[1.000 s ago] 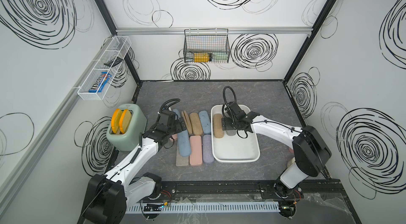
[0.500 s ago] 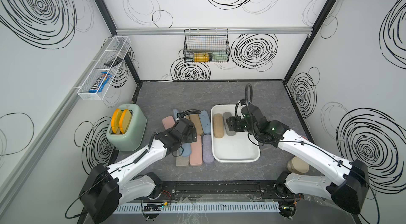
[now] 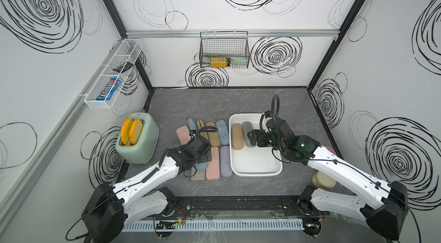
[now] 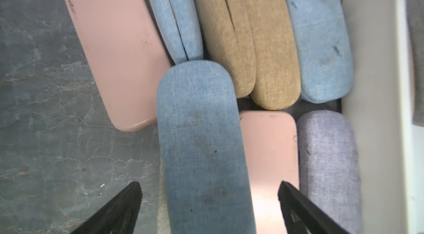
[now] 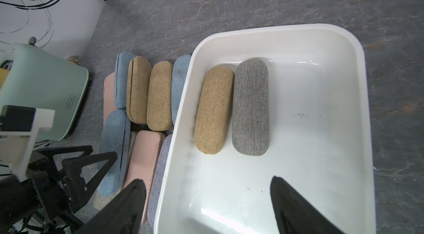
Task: Put the glasses cases into the storage boxes
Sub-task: Pick up the glasses case.
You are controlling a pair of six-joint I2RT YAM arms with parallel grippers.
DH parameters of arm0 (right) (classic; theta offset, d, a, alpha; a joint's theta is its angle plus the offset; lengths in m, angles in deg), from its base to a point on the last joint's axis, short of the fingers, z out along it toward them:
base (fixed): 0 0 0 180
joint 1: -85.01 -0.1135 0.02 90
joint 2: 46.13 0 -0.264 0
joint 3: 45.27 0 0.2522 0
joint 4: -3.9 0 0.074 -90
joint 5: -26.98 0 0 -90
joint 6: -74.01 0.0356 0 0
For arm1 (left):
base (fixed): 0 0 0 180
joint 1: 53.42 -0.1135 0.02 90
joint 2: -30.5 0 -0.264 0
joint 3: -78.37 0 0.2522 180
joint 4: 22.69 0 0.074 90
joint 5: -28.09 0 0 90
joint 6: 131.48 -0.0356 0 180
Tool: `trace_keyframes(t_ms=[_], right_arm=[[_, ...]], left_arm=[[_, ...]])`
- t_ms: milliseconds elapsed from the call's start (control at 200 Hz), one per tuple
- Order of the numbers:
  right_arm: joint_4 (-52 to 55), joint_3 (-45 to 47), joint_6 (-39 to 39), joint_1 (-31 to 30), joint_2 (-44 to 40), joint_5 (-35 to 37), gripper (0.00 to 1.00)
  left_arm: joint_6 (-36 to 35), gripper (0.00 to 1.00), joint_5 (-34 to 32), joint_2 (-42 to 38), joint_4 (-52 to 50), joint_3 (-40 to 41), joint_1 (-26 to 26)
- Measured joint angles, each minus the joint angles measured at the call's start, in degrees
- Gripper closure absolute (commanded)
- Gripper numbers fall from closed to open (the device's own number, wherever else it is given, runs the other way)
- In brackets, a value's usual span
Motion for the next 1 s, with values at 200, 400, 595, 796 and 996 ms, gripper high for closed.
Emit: trace_keyframes(t_ms=[200, 400, 595, 796, 996], right_arm=[[0.48, 0.57, 0.74, 0.00, -0.81, -0.39, 0.11], [0.96, 1.38, 1.07, 0.00, -1.03, -0.44, 0.12], [1.25, 2.86, 1.42, 0.17, -1.95, -0.31, 0.12], [1.18, 3.08, 1.51, 1.60, -4.00, 0.07, 0.12], [1.16, 3.26, 1.29, 3.61, -4.92, -0.31, 0.12]], left_arm=[[0.46, 0.09, 1.25, 1.18, 0.94, 1.05, -0.76], [0.81, 0.13, 1.86, 2.45, 2.14, 1.33, -1.09], [0.98, 0.17, 1.64, 2.64, 2.62, 1.40, -1.01], [1.01, 0.19, 0.57, 3.48, 3.17, 1.40, -0.22], [1.51, 0.23, -0.17, 4.55, 3.41, 1.40, 0.63]])
